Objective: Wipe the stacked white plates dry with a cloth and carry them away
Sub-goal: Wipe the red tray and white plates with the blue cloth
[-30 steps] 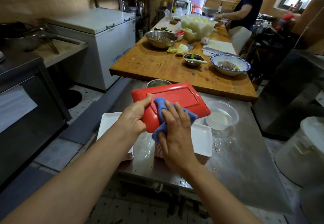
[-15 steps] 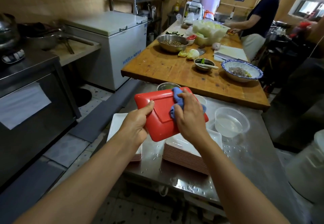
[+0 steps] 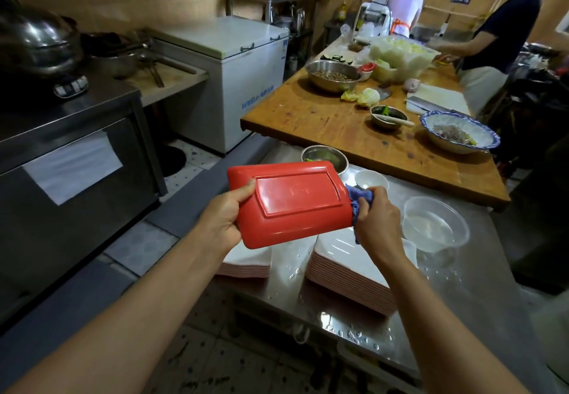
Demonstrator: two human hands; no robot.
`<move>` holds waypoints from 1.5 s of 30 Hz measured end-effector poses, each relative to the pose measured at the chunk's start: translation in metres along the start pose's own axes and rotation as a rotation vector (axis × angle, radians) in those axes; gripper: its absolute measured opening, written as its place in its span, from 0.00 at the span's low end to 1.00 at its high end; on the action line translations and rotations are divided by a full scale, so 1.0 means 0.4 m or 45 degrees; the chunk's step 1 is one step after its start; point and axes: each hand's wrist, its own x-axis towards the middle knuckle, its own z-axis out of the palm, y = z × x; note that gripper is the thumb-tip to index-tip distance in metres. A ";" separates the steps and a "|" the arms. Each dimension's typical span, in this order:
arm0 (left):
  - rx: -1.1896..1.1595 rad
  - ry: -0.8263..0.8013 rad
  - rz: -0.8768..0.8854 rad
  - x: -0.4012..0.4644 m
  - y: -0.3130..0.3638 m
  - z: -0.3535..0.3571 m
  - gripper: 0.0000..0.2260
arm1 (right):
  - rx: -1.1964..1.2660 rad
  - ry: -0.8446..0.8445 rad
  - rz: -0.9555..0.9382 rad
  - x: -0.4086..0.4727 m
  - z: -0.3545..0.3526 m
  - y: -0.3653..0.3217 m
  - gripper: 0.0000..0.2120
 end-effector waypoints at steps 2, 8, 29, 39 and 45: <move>-0.027 0.016 -0.001 0.004 0.010 -0.026 0.02 | -0.030 0.063 -0.051 -0.010 0.003 -0.008 0.04; -0.057 0.058 -0.009 0.008 0.010 -0.061 0.02 | 0.044 -0.003 -0.612 -0.098 0.064 -0.122 0.09; 1.818 0.061 1.158 0.104 -0.056 -0.202 0.06 | 0.392 -0.270 -0.003 -0.087 0.081 -0.013 0.07; 2.455 -0.169 1.305 0.091 -0.183 -0.224 0.15 | 0.389 -0.263 0.018 -0.095 0.099 0.012 0.09; 2.633 -0.120 1.174 0.122 -0.232 -0.233 0.16 | 0.367 -0.280 0.017 -0.091 0.097 0.025 0.09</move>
